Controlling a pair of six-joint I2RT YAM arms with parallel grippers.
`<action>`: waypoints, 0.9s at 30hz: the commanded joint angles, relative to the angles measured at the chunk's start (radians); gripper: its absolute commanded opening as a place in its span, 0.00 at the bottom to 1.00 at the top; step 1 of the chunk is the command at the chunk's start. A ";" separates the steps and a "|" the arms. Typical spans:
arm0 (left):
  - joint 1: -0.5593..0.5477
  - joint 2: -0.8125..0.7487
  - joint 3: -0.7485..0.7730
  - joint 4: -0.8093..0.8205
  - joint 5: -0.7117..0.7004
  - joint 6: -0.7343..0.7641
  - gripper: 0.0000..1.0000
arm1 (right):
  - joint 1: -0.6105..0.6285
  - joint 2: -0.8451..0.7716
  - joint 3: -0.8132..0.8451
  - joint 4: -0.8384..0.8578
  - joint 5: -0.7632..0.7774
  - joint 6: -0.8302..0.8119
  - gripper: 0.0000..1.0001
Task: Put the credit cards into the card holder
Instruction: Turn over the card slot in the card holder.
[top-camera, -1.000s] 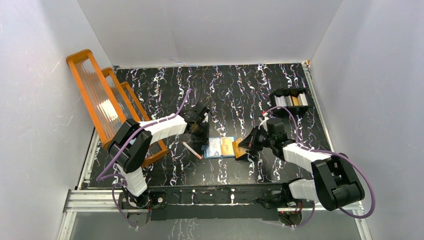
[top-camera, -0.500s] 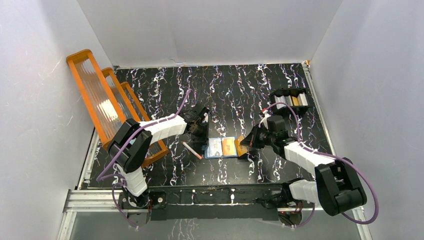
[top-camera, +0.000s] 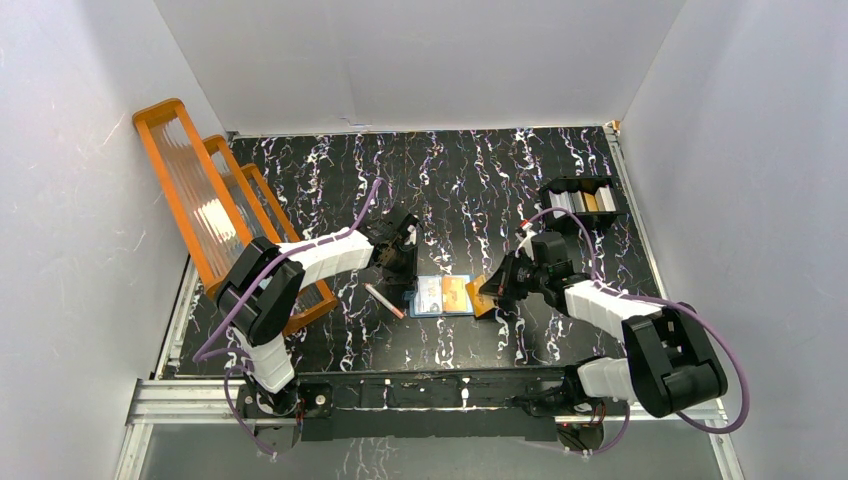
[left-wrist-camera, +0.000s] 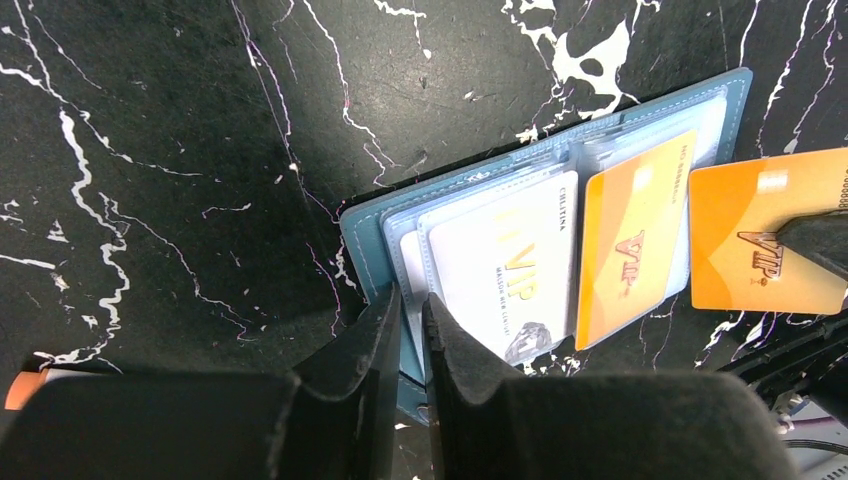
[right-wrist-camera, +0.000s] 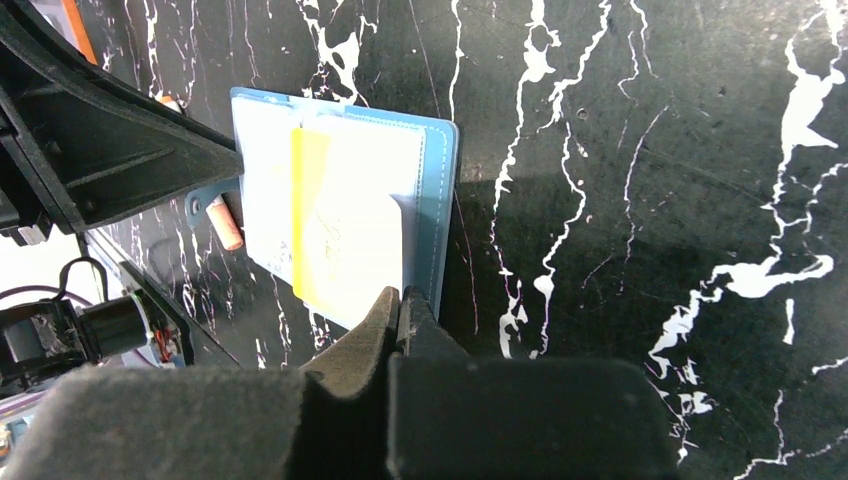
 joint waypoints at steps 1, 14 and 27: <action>0.001 -0.023 -0.002 0.011 0.042 -0.012 0.12 | 0.003 0.031 0.013 0.024 -0.041 -0.004 0.00; 0.001 -0.020 -0.017 0.023 0.047 -0.023 0.10 | 0.014 -0.011 0.055 -0.025 0.006 -0.001 0.00; 0.002 -0.022 -0.011 0.009 0.029 -0.019 0.10 | 0.011 -0.090 0.055 -0.130 0.060 -0.040 0.00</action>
